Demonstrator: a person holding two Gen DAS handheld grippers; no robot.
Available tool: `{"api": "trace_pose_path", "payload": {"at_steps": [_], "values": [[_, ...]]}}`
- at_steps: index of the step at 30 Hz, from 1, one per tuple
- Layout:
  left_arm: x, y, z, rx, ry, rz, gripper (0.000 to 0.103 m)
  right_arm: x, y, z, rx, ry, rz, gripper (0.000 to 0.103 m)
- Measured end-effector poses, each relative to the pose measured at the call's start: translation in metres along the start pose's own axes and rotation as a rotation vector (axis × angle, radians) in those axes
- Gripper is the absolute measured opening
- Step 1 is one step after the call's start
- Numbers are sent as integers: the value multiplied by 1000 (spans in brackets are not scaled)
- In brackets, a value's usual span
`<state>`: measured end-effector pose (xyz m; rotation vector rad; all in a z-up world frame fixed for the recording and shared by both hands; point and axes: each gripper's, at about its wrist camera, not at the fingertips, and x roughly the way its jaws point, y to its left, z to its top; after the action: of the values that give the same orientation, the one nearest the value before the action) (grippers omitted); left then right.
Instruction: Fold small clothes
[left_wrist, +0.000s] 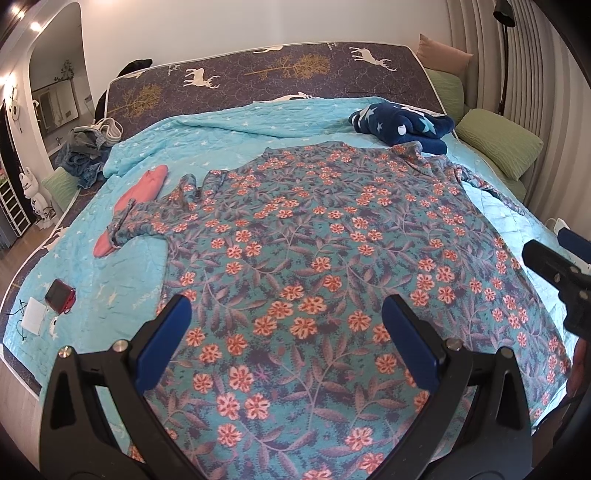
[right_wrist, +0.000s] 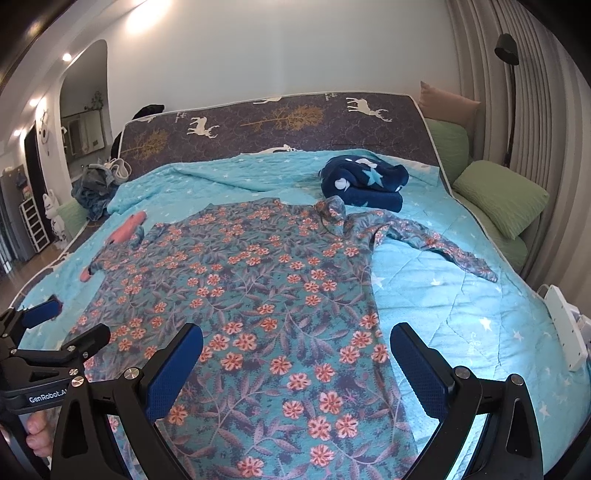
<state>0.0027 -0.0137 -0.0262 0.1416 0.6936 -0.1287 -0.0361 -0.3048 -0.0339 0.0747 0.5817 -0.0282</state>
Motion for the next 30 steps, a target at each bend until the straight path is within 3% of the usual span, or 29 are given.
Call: {"api": "trace_pose_path", "payload": {"at_steps": [18, 23, 26, 30], "values": [[17, 69, 18, -115, -15, 95, 103, 17, 9, 10, -16, 27, 30, 103], [47, 132, 36, -195, 1, 154, 103, 26, 12, 16, -25, 41, 29, 103], [81, 205, 46, -389, 55, 146, 103, 33, 10, 19, -11, 58, 27, 103], [130, 276, 55, -538, 96, 179, 102, 43, 7, 24, -10, 68, -8, 103]]}}
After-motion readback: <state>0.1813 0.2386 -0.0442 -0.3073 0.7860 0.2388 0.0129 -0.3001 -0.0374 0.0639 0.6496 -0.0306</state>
